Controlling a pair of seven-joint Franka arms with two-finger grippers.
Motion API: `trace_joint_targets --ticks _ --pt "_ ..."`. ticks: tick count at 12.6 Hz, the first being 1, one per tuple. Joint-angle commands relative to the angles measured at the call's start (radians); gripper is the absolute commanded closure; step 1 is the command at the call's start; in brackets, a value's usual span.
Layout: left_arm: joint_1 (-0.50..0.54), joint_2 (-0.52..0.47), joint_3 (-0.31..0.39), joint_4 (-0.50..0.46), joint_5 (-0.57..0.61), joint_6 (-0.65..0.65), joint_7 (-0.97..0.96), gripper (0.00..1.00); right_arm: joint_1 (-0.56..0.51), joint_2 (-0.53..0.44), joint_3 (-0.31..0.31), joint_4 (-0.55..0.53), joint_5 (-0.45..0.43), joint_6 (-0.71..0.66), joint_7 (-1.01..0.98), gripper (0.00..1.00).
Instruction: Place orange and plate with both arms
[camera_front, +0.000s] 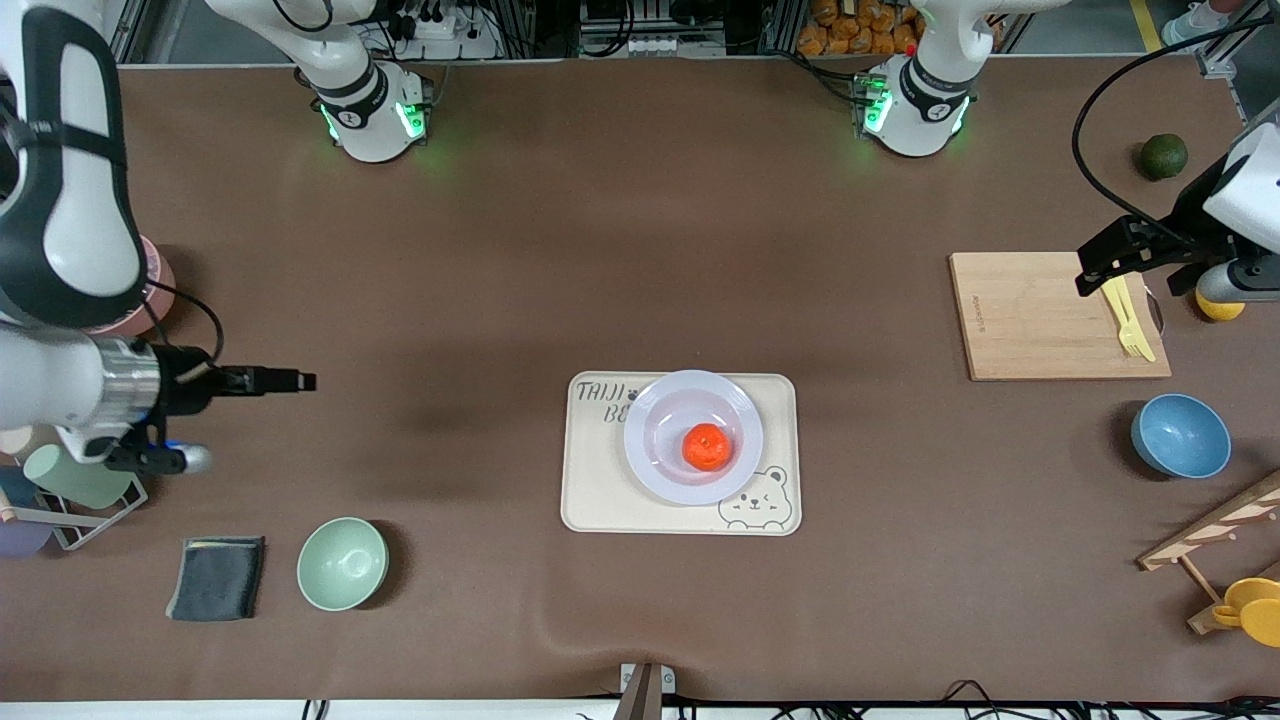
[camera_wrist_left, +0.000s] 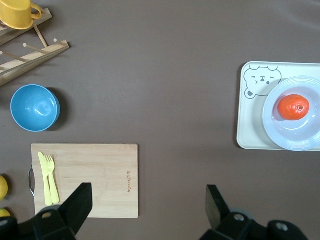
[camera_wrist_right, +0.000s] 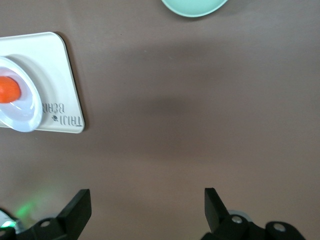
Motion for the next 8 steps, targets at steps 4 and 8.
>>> trace_joint_targets --ticks 4,8 --pt "0.005 -0.029 0.0 -0.015 -0.01 -0.005 0.022 0.0 -0.01 -0.217 0.052 -0.032 -0.087 -0.099 0.099 0.0" --pt "0.005 -0.029 0.002 -0.015 -0.01 -0.005 0.019 0.0 0.019 -0.309 0.059 -0.051 -0.154 -0.102 0.141 0.0"
